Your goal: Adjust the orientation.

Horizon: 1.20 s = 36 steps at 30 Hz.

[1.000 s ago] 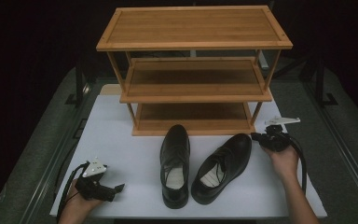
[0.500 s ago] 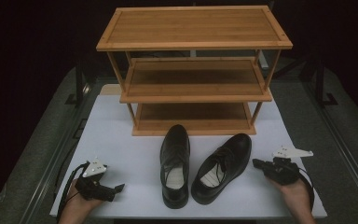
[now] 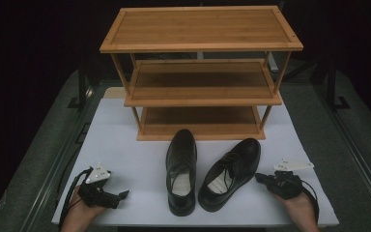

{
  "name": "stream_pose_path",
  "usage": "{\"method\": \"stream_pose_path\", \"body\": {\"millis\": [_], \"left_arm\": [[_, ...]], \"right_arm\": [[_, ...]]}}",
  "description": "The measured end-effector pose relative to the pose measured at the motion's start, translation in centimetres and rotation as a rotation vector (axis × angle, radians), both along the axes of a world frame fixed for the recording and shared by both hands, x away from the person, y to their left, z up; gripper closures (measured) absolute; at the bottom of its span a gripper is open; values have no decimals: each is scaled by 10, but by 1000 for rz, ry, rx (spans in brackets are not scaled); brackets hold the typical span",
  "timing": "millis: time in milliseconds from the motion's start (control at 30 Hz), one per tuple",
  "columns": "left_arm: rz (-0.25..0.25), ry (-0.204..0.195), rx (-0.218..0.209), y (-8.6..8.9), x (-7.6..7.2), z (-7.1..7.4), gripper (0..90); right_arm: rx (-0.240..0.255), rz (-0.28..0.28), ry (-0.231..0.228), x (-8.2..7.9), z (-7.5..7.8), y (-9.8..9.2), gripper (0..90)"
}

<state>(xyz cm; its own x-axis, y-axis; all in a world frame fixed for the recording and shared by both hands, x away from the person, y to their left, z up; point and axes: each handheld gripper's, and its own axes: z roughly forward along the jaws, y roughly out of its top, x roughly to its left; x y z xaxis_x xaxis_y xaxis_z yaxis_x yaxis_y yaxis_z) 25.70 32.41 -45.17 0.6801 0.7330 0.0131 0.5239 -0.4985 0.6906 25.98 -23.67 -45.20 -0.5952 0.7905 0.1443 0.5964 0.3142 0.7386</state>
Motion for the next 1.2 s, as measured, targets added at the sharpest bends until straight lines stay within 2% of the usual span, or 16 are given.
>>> {"method": "stream_pose_path", "body": {"millis": [100,267,800,1200], "left_arm": [[-1,0,1,0,0,0,0],[-1,0,1,0,0,0,0],[-1,0,2,0,0,0,0],[0,0,1,0,0,0,0]], "right_arm": [[-12,7,0,3,-1,4,898],[3,6,9,6,-1,4,898],[-6,38,14,32,0,21,898],[-29,79,7,48,3,48,898]]}}
